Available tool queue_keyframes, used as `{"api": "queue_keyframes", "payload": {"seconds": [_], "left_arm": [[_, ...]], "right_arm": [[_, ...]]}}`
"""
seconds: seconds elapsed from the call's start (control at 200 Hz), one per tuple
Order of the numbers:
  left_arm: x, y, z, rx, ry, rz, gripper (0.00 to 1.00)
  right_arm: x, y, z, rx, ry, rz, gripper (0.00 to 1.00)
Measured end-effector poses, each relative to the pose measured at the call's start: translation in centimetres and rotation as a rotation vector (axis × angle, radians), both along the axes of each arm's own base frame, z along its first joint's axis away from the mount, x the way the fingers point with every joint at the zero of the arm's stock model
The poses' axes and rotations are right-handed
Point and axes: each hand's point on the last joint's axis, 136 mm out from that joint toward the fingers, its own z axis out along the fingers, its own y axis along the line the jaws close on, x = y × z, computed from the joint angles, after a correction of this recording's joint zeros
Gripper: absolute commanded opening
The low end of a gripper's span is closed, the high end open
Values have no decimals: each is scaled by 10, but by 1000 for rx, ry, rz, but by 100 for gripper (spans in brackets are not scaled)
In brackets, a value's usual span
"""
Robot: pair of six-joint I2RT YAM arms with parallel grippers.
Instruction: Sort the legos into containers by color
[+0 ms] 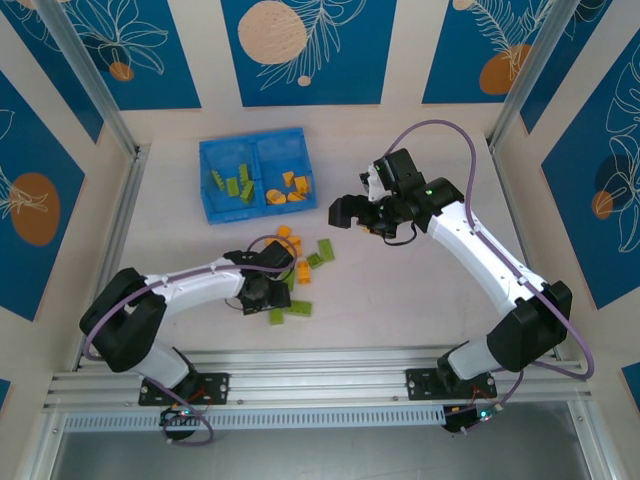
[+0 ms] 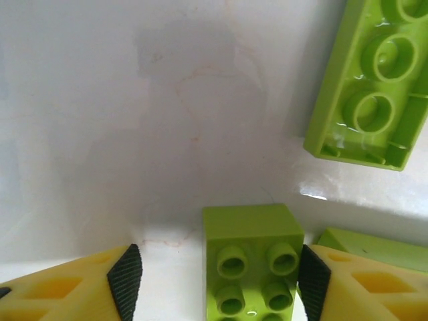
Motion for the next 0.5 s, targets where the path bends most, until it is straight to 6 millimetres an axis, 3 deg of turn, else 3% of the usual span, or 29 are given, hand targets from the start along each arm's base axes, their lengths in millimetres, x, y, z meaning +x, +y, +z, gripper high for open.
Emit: {"api": "queue_keyframes", "payload": {"seconds": [0.155, 0.36, 0.5], "left_arm": [[-5, 7, -10, 22, 12, 11, 50], [-5, 11, -10, 33, 1, 27, 33], [-4, 17, -5, 49, -5, 31, 31]], "right_arm": [[-10, 7, -3, 45, 41, 51, 88], [-40, 20, -13, 87, 133, 154, 83], [-51, 28, -15, 94, 159, 190, 83]]}}
